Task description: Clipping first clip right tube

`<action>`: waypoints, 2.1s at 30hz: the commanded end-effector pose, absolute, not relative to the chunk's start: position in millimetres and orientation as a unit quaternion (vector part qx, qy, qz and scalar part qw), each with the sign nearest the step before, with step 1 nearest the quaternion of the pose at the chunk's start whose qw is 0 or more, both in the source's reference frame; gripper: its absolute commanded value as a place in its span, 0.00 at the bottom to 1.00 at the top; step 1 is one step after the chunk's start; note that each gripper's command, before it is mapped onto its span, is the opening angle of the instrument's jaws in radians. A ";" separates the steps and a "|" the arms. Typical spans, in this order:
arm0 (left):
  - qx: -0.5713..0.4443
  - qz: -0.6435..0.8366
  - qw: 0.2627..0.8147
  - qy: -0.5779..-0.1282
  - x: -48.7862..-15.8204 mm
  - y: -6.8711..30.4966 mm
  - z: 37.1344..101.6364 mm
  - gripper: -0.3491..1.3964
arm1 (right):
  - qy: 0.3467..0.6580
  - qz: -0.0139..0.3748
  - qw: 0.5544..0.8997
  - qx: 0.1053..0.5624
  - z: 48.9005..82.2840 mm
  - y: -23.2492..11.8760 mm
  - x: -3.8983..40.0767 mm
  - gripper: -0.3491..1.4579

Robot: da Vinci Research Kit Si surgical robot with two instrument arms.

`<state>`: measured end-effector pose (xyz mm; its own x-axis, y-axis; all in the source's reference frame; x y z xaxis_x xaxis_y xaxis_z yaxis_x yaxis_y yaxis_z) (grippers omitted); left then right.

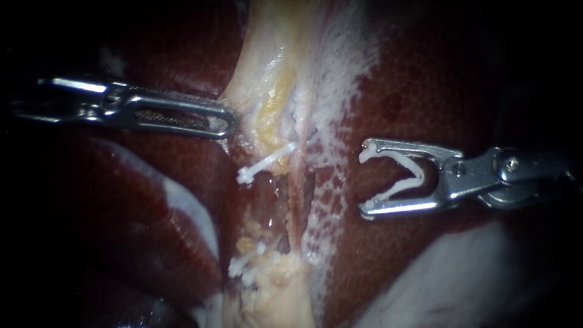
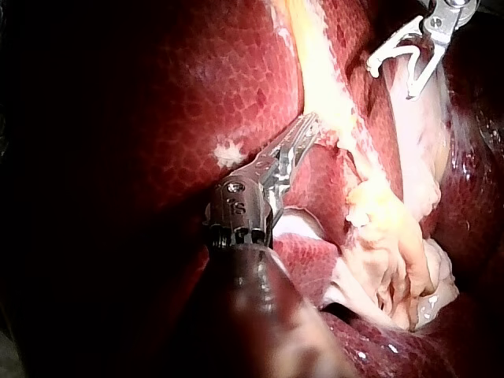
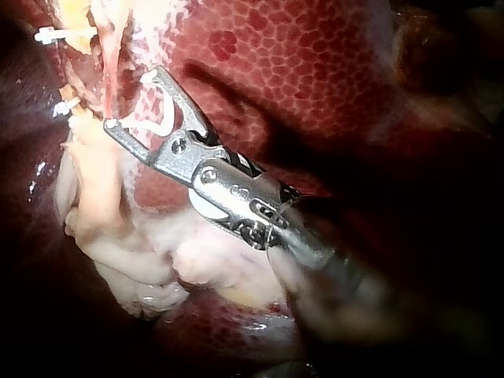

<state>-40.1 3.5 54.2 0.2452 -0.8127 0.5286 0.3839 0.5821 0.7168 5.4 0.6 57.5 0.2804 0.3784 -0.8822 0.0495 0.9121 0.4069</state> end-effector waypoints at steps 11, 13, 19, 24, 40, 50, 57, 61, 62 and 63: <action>0.230 -0.395 0.755 -0.470 -39.6 3.6 54.2 0.00 | 0.590 0.109 0.777 0.192 58.9 -1.1 6.7 0.52; 0.232 -0.394 0.755 -0.470 -39.2 3.9 54.3 0.00 | 0.588 0.116 0.775 0.201 59.5 -1.8 7.2 0.52; 0.226 -0.398 0.755 -0.469 -37.4 5.3 54.4 0.00 | 0.584 0.124 0.772 0.218 61.8 -4.3 9.1 0.52; 0.220 -0.406 0.755 -0.466 -35.8 6.4 53.3 0.00 | 0.581 0.132 0.769 0.233 63.5 -6.0 10.8 0.52; 0.217 -0.412 0.755 -0.462 -35.1 6.3 51.6 0.00 | 0.575 0.143 0.767 0.247 67.1 -6.1 14.1 0.52; 0.216 -0.412 0.755 -0.462 -35.2 6.3 51.5 0.00 | 0.571 0.144 0.761 0.272 67.4 -6.1 16.9 0.52; 0.216 -0.412 0.755 -0.462 -35.2 6.3 51.5 0.00 | 0.567 0.154 0.757 0.287 65.9 -6.8 18.6 0.52; 0.216 -0.412 0.755 -0.462 -35.3 6.3 51.5 0.00 | 0.566 0.146 0.753 0.301 65.3 -6.9 19.5 0.53; 0.216 -0.412 0.755 -0.462 -35.3 6.3 51.5 0.00 | 0.566 0.142 0.753 0.304 65.2 -6.9 19.6 0.52; 0.216 -0.413 0.755 -0.462 -35.3 6.3 51.5 0.00 | 0.566 0.140 0.752 0.309 65.2 -6.9 19.8 0.52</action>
